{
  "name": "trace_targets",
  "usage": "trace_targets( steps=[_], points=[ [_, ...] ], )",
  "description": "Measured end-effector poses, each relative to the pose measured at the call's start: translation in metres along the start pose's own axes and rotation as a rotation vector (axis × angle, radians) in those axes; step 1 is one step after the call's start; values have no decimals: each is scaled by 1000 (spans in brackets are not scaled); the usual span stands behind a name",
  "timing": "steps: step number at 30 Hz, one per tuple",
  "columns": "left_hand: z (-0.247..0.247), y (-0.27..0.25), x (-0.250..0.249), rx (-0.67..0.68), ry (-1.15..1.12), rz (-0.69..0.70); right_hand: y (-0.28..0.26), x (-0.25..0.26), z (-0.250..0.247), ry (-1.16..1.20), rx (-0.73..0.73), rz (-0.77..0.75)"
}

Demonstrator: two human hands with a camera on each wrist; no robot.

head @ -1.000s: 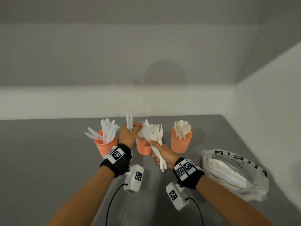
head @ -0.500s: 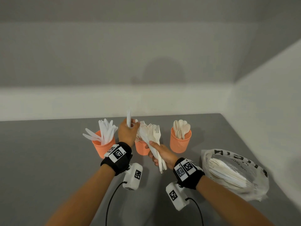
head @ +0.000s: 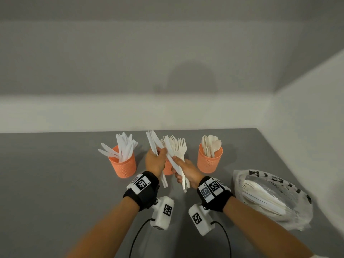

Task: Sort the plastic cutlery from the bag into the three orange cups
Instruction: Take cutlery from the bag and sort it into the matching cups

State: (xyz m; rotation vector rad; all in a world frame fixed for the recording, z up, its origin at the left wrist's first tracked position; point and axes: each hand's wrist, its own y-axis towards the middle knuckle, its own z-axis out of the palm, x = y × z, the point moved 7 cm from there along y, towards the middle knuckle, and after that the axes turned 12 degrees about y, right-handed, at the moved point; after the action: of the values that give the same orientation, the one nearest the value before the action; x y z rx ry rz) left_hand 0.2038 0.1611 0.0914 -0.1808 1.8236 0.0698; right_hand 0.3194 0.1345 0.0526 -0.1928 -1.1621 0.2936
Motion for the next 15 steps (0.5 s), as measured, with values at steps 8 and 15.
trace_targets(
  steps=[8, 15],
  points=[
    [-30, 23, 14, -163, -177, -189, 2, 0, -1, -78, -13, -31],
    [-26, 8, 11, -16, -147, -144, 4, -1, 5, -133, 24, -76]
  ],
)
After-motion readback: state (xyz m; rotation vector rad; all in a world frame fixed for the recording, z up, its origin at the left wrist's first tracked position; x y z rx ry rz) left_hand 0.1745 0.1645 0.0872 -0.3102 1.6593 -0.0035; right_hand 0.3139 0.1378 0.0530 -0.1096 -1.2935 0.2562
